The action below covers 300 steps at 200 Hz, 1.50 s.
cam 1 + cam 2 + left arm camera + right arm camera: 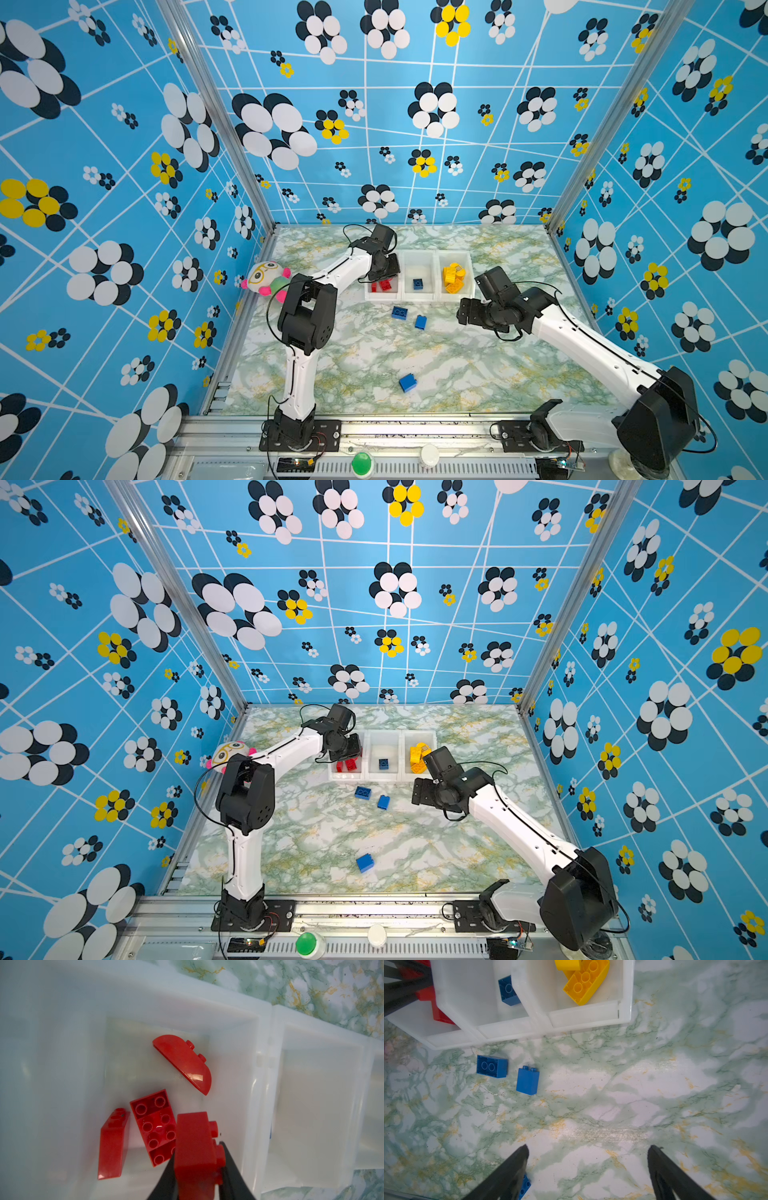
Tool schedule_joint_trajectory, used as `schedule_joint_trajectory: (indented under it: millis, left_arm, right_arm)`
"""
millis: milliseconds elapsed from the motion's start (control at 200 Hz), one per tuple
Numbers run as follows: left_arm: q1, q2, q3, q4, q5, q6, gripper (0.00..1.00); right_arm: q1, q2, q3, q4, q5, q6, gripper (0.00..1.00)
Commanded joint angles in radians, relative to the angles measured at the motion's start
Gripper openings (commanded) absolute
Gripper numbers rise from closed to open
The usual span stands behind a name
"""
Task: Sort the legos into containers by color
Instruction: Place the lego in the container.
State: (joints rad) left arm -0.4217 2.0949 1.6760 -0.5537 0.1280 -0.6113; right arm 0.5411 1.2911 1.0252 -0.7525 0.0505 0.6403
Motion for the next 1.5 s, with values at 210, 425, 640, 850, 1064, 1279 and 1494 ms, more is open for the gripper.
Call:
schedule_joint_trajectory:
  millis: [210, 425, 640, 850, 1064, 1279, 1494]
  left_arm:
    - [0.009, -0.005, -0.003, 0.023, 0.022, -0.014, 0.49]
    - [0.009, -0.037, -0.024, 0.028, 0.019, -0.018, 0.54]
    - [0.008, -0.097, -0.062, 0.046, 0.018, -0.019, 0.56]
    - [0.007, -0.181, -0.137, 0.081, 0.023, -0.024, 0.6]
    - [0.006, -0.295, -0.268, 0.15, 0.049, -0.033, 0.65]
    - [0.006, -0.432, -0.416, 0.199, 0.075, -0.036, 0.7]
    - [0.006, -0.581, -0.57, 0.243, 0.096, -0.051, 0.77]
  right_arm:
    - [0.008, -0.01, 0.033, -0.034, 0.017, -0.002, 0.92]
    - [0.008, -0.016, 0.039, -0.038, 0.015, 0.001, 0.92]
    - [0.008, -0.016, 0.035, -0.037, 0.01, 0.005, 0.92]
    - [0.01, -0.015, 0.03, -0.031, 0.0, 0.016, 0.92]
    - [0.019, -0.003, 0.026, -0.024, -0.003, 0.028, 0.92]
    - [0.05, 0.036, 0.035, -0.003, 0.002, 0.044, 0.92]
    - [0.097, 0.096, 0.057, 0.022, 0.018, 0.063, 0.92]
